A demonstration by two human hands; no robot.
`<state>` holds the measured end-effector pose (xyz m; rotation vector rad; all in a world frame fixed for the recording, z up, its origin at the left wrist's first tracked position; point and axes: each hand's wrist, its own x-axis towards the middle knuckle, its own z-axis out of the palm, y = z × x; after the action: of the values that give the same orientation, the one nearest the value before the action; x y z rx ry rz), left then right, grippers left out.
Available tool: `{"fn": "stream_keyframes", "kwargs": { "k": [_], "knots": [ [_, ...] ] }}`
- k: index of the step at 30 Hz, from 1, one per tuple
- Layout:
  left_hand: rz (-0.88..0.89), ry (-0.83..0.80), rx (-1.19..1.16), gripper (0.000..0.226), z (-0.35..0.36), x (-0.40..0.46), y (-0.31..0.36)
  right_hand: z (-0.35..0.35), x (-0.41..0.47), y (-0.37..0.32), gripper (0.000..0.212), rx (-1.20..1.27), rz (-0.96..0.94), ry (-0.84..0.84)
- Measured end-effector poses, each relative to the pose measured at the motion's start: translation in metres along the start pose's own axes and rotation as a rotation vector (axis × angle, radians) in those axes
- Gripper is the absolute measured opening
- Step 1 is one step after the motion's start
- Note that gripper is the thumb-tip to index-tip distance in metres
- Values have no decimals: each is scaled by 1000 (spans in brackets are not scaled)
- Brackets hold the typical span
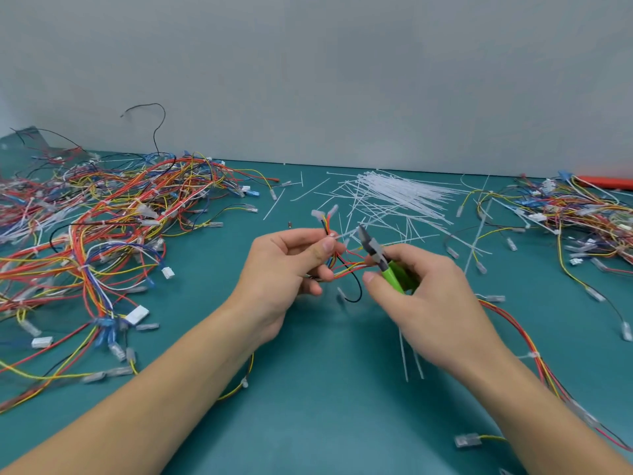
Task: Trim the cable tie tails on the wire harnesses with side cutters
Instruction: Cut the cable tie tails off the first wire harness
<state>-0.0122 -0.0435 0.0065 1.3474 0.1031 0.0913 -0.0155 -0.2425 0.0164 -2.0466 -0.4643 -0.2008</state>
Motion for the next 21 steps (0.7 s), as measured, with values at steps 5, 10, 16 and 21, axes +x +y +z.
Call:
{"fn": "stream_keyframes", "kwargs": {
  "k": [5, 10, 16, 21],
  "knots": [
    [23, 10, -16, 14, 1, -2, -2, 0, -2, -3, 14, -77, -29, -54],
    [31, 0, -34, 12, 4, -5, -2, -2, -3, -1, 8, -197, -25, -30],
    [32, 18, -78, 12, 9, -9, -1, -2, -6, -2, 23, -292, -52, -24],
    [19, 22, -99, 16, 10, -9, -1, 1, -5, -3, 29, -257, -53, -70]
  ]
}}
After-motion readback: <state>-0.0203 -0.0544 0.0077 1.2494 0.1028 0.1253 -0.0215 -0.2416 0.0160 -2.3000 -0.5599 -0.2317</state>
